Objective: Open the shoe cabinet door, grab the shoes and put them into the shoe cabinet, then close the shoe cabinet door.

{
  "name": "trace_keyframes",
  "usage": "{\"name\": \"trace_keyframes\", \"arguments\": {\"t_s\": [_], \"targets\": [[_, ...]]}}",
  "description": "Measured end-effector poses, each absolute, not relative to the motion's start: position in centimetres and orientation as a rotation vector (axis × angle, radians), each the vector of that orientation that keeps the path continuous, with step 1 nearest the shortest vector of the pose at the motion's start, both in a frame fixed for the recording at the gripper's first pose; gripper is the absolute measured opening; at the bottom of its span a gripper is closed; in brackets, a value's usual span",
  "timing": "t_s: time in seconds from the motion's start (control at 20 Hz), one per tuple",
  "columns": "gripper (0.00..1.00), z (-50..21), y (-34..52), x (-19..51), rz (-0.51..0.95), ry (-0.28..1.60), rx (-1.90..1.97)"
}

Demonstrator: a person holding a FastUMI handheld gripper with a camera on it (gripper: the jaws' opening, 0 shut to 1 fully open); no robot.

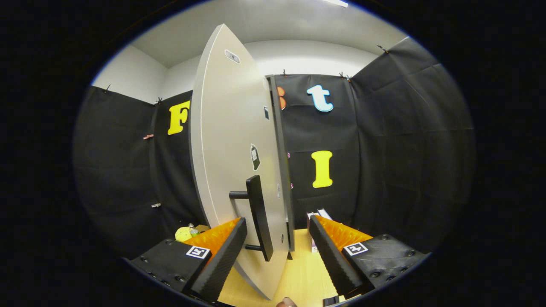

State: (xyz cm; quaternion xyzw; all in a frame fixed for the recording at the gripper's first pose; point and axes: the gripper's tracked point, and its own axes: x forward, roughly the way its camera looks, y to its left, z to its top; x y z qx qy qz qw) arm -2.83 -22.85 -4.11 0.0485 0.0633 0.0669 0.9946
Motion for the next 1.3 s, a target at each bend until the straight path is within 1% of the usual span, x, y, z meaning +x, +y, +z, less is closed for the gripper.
{"name": "trace_keyframes", "arguments": {"t_s": [0.15, 0.5, 0.75, 1.05, 1.3], "targets": [[0.98, -4.5, -19.5, -2.0, 0.162, 0.125, 0.096], [0.98, -5.1, -14.4, 0.7, 0.136, 0.135, 0.143], [0.98, -5.4, -9.9, 2.7, 0.154, 0.127, 0.121], [0.98, -5.4, -2.8, 6.3, 0.231, 0.116, 0.102], [0.98, -4.4, 1.3, 7.3, 0.274, 0.073, 0.086]]}}
